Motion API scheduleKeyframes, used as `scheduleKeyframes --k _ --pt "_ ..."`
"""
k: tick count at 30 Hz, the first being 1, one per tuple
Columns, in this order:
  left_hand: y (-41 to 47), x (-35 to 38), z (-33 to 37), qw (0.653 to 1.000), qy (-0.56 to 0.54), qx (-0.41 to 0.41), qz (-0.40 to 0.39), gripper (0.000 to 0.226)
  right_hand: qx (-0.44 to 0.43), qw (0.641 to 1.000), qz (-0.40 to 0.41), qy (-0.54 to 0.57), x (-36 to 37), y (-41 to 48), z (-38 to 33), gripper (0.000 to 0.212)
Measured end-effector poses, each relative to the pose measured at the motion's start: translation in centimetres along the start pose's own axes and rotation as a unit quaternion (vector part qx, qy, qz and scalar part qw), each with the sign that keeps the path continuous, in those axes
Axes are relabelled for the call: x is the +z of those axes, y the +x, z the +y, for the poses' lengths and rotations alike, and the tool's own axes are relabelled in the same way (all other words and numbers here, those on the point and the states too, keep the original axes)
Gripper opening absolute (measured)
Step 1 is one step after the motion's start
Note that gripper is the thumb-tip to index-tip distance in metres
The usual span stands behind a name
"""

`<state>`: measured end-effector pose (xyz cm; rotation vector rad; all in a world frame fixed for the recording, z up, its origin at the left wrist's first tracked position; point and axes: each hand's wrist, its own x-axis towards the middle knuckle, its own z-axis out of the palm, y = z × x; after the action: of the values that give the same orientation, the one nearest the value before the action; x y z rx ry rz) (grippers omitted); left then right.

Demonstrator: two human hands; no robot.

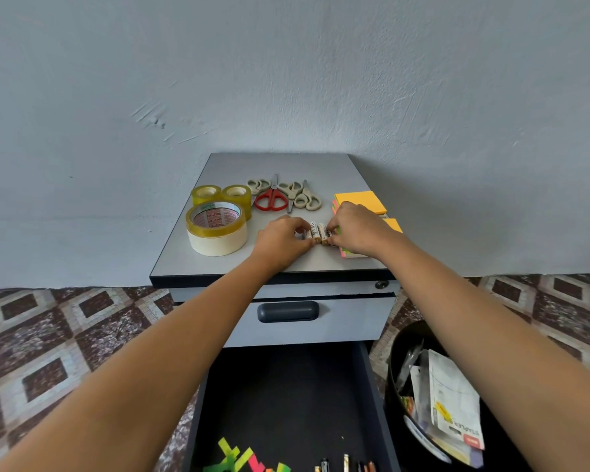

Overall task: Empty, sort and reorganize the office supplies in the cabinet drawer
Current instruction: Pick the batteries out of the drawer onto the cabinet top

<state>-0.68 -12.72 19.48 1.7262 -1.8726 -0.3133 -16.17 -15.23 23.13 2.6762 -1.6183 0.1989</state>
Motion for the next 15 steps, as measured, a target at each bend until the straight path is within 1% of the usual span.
scheduleKeyframes --k 8,11,15 --pt "-0.3 -0.3 0.1 1.000 -0.002 0.000 -0.009 0.036 0.016 0.999 0.019 0.036 -0.3 -0.9 -0.3 0.031" --pt "-0.6 -0.6 0.2 1.000 -0.016 0.005 -0.007 0.038 0.030 0.996 0.056 0.063 -0.3 -1.8 -1.0 0.035" --pt "-2.2 -1.5 0.6 0.998 -0.050 0.019 0.017 0.038 0.019 0.988 0.123 0.089 0.2 -3.5 -2.4 0.033"
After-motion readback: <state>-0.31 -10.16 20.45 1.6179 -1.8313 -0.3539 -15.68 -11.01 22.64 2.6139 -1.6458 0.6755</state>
